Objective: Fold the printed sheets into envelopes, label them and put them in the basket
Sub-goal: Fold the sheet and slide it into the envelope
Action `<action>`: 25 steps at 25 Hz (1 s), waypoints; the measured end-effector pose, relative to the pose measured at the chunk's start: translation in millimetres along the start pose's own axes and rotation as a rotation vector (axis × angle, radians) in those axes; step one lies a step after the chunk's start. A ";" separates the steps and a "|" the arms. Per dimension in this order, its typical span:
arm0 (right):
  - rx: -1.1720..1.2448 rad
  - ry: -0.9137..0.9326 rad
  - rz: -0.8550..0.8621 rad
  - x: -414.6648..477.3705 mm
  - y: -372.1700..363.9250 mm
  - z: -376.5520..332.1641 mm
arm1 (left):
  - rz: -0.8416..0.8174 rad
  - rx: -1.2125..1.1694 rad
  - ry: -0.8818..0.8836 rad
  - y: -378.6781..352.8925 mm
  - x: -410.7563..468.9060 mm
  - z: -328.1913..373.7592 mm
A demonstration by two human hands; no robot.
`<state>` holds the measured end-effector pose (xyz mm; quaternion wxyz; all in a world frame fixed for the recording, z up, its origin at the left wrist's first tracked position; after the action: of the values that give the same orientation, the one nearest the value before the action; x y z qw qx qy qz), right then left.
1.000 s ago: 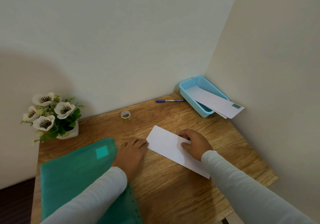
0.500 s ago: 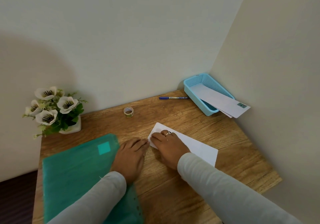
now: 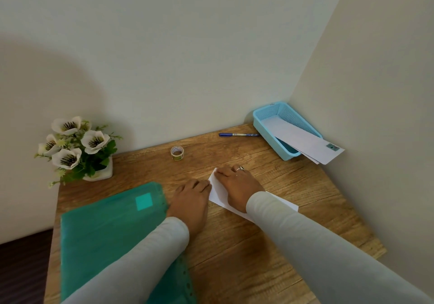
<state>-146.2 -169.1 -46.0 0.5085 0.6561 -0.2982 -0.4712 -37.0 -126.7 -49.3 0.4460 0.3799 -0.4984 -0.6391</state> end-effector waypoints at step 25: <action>-0.053 0.056 -0.016 5.3 11.8 -20.8 | 0.130 -0.045 -0.121 -5.7 -44.8 -13.3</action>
<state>-124.1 -169.2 -35.6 0.5300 0.6577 -0.2662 -0.4644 -11.6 -87.6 -55.9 0.4639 0.2972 -0.5334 -0.6418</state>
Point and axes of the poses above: each hand's wrist, its own x-axis towards the middle knuckle, its own y-axis out of the back of the hand, z = x × y, the point moved 10 cm from there along x, towards the middle knuckle, and after that the axes turned 2 degrees about -y, right-handed, at the moved point
